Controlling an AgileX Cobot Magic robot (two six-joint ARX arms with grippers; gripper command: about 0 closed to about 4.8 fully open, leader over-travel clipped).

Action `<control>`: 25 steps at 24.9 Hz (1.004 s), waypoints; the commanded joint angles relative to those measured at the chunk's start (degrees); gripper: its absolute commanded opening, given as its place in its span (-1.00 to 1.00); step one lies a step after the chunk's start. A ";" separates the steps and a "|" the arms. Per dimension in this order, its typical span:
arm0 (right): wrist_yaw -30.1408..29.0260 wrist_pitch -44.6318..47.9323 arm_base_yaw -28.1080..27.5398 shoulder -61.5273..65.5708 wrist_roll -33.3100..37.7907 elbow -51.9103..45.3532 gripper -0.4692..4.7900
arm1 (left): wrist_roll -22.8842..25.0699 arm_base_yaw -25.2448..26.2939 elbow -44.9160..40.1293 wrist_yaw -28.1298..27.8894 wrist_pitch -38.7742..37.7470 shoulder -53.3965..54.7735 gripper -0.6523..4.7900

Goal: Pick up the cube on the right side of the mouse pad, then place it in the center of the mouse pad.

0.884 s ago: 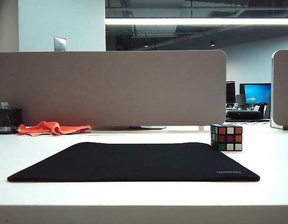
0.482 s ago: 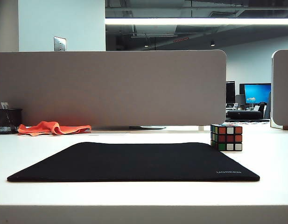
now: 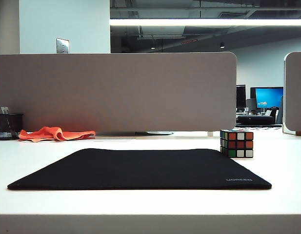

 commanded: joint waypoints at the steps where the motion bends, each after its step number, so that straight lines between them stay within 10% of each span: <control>1: -0.22 -0.92 0.07 -0.11 0.28 0.50 -0.83 | -0.35 -0.81 1.99 3.72 0.57 0.02 -0.78; 18: -0.46 -10.29 0.02 2.67 3.78 9.14 -0.84 | 4.15 -3.15 13.49 17.20 -3.06 15.61 -0.78; 25: -1.25 -13.16 0.00 11.34 4.00 17.53 -0.84 | 8.20 -7.28 18.25 13.57 -0.02 23.23 -0.78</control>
